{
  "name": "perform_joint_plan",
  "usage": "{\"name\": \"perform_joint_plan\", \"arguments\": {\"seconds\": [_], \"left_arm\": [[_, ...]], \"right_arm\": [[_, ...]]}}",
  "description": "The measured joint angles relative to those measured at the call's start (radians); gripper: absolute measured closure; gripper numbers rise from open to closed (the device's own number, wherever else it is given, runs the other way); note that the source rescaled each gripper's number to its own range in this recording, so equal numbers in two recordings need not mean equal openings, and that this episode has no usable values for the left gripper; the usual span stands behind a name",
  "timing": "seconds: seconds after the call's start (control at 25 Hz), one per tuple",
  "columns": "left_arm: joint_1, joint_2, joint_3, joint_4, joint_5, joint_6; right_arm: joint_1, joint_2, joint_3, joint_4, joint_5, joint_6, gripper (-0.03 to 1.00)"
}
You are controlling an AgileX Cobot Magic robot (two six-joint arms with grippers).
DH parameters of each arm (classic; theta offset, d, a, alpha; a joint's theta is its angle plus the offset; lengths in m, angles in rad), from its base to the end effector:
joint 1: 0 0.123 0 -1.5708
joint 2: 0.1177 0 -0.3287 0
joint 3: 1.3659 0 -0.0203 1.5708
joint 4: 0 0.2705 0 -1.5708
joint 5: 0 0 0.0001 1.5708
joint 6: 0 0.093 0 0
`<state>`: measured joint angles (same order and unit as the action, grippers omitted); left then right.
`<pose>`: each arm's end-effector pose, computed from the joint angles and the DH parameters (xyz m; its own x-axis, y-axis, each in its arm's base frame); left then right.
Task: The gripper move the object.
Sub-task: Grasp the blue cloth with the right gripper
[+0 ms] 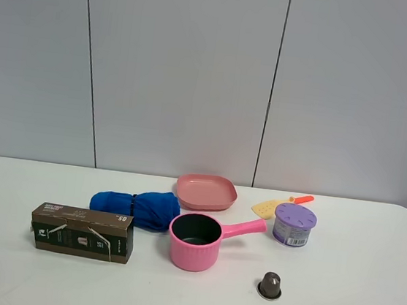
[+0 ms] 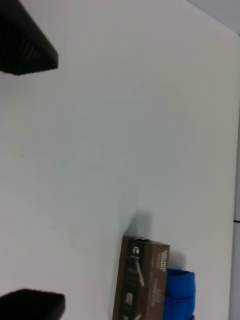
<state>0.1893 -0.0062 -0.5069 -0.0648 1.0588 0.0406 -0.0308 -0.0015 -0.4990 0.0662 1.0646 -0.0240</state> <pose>-0.0301 -0.0111 0.2880 -0.4351 -0.0744 -0.8973 -0.1343 0.9908 -0.0170 -0.0300 0.0063 0.2854 -0.4581 0.0222 -0.8886 -0.0169 0.9993 0.0337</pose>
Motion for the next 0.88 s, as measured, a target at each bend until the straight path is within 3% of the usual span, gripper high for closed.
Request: {"name": "perform_joint_plan", "arguments": {"seconds": [0.88], "left_arm": [[0.000,0.000,0.000,0.000,0.000,0.000]], "right_arm": [[0.000,0.000,0.000,0.000,0.000,0.000,-0.03]]}}
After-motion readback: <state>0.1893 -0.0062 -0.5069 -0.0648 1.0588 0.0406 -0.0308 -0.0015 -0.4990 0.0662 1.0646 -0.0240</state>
